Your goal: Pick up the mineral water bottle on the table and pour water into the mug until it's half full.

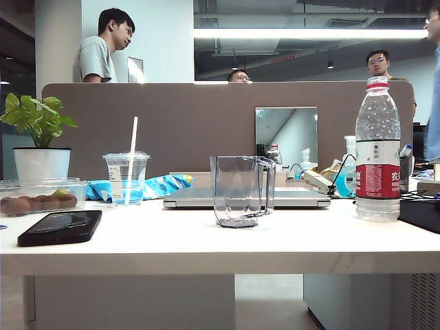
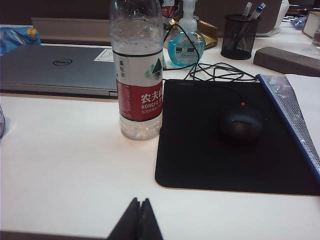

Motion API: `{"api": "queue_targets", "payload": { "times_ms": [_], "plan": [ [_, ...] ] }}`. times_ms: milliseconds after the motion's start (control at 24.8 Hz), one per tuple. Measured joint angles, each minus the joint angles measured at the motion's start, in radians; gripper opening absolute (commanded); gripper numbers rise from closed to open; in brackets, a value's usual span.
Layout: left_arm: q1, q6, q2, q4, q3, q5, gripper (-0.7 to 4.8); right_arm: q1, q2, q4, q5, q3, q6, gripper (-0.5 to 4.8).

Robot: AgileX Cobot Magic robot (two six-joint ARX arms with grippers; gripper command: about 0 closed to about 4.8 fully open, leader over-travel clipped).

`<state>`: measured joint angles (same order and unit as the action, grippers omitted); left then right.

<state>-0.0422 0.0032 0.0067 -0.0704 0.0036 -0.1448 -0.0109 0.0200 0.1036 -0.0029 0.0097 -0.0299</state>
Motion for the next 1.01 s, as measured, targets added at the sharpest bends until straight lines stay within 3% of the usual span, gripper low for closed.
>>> {"api": "queue_targets", "payload": {
  "times_ms": [323,444,484,605,847,928,1008],
  "plan": [
    [0.0,-0.003,0.0,0.0,0.0,0.0,-0.04,0.0,0.0,0.0,0.0,0.0,0.0,-0.01],
    [0.0,-0.071,0.0,-0.003,0.003,-0.002,-0.04,0.0,0.0,0.001,0.0,0.003,0.0,-0.02],
    [0.0,-0.125,0.003,-0.039,0.039,-0.045,-0.04,0.0,0.001,0.016,0.0,0.032,0.0,-0.02],
    [0.001,-0.146,0.002,-0.005,0.157,-0.264,-0.04,0.0,0.0,-0.015,0.003,0.199,0.0,-0.02],
    [0.001,-0.151,0.137,-0.026,0.296,-0.424,-0.04,0.0,0.062,0.043,0.002,0.399,0.0,0.03],
    [0.001,-0.135,0.215,-0.047,0.336,-0.476,-0.04,0.0,0.124,0.119,0.001,0.464,-0.001,0.56],
    [0.012,-0.073,0.37,-0.06,0.409,-0.511,-0.04,0.0,0.264,0.237,0.0,0.572,-0.038,1.56]
  ]
}}
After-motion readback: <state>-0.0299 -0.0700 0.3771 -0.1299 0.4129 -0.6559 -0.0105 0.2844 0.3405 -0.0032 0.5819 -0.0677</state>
